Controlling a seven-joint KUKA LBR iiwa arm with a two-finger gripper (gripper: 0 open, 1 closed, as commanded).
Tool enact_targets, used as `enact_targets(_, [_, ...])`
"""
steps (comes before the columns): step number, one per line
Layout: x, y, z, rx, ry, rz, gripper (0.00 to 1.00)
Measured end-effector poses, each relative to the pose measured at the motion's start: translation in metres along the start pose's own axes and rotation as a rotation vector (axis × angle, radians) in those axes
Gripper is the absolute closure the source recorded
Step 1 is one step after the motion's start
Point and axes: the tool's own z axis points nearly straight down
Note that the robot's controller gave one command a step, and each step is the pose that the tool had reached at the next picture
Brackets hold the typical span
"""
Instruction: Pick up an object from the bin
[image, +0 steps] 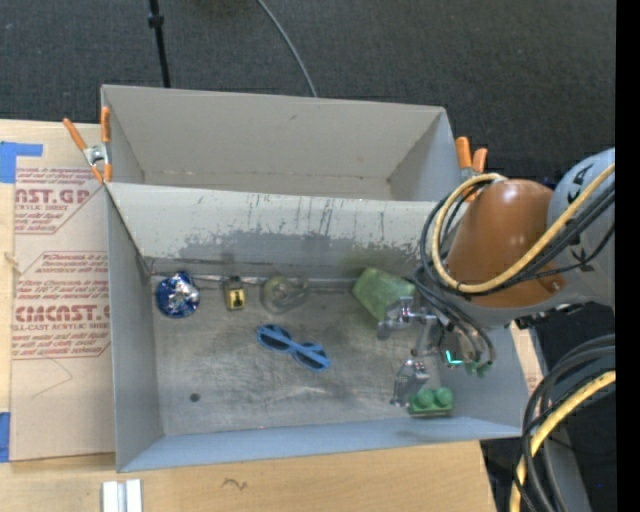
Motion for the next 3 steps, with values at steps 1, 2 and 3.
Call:
enact_targets(1, [-0.045,0.11,0.088,0.0,-0.012,-0.043,0.0])
enact_targets(2, [-0.031,0.117,0.057,-0.001,-0.009,0.097,0.0])
enact_targets(3, [-0.023,0.119,0.049,-0.001,-0.007,0.279,0.0])
